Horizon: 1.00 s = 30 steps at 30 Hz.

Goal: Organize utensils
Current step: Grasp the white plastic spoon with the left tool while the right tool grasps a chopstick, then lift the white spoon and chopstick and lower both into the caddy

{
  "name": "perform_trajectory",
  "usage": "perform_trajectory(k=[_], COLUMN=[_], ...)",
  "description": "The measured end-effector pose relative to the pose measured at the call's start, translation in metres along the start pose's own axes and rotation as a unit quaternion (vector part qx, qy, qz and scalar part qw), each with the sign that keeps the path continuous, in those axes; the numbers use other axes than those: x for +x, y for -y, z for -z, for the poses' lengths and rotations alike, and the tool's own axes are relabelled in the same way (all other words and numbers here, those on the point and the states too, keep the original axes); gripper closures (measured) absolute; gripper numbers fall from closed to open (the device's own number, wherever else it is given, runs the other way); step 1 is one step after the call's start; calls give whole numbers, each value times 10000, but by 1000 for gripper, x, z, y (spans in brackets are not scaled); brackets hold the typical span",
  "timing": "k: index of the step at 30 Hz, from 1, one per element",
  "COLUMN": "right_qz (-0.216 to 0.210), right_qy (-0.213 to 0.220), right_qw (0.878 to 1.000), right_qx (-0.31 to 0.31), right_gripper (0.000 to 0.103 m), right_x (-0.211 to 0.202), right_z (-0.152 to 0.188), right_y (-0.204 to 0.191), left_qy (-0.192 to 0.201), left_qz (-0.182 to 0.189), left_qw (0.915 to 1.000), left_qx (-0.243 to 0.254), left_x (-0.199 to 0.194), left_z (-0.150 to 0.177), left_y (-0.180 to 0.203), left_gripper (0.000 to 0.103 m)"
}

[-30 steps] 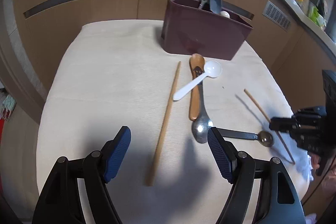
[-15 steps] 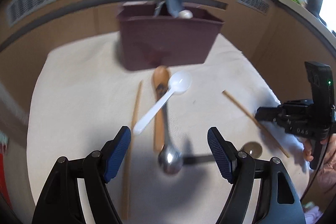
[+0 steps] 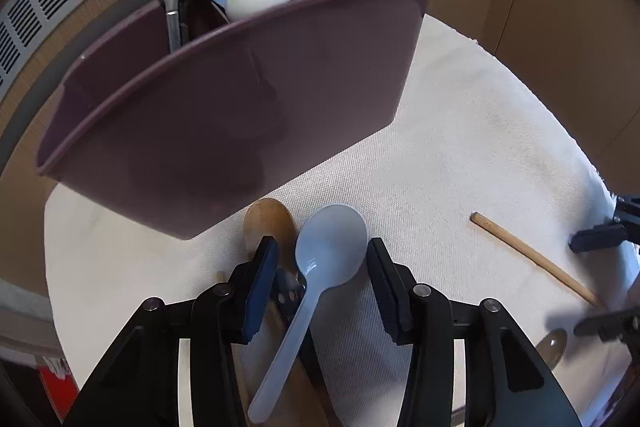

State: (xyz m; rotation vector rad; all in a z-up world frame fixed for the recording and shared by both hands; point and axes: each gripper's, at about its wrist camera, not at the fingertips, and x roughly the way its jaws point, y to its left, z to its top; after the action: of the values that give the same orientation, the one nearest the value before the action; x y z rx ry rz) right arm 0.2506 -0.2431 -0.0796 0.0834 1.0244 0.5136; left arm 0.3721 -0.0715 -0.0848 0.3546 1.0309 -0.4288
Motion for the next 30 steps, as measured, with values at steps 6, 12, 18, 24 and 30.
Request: perform_trajectory(k=[6, 12, 18, 24, 30], right_qz=[-119, -120, 75, 308, 2233], right_qy=[-4, -129, -345, -490, -55], right_qw=[9999, 9998, 9994, 9980, 9691], right_qx=[29, 30, 13, 237, -1046], right_gripper=[25, 6, 0, 0, 69], right_x=[2, 9, 17, 21, 27], right_z=[-1, -5, -6, -11, -12], right_y=[-5, -12, -22, -23, -53], left_qy=[170, 825, 1687, 2056, 2159], left_qz=[-89, 147, 152, 248, 436], left_qw=[9998, 9940, 9783, 9647, 9579], left_qx=[-66, -709, -1191, -1628, -1843], left_x=[-8, -58, -124, -151, -155], left_z=[3, 31, 66, 94, 113], left_y=[4, -9, -16, -34, -45], left_gripper=[68, 68, 68, 68, 67])
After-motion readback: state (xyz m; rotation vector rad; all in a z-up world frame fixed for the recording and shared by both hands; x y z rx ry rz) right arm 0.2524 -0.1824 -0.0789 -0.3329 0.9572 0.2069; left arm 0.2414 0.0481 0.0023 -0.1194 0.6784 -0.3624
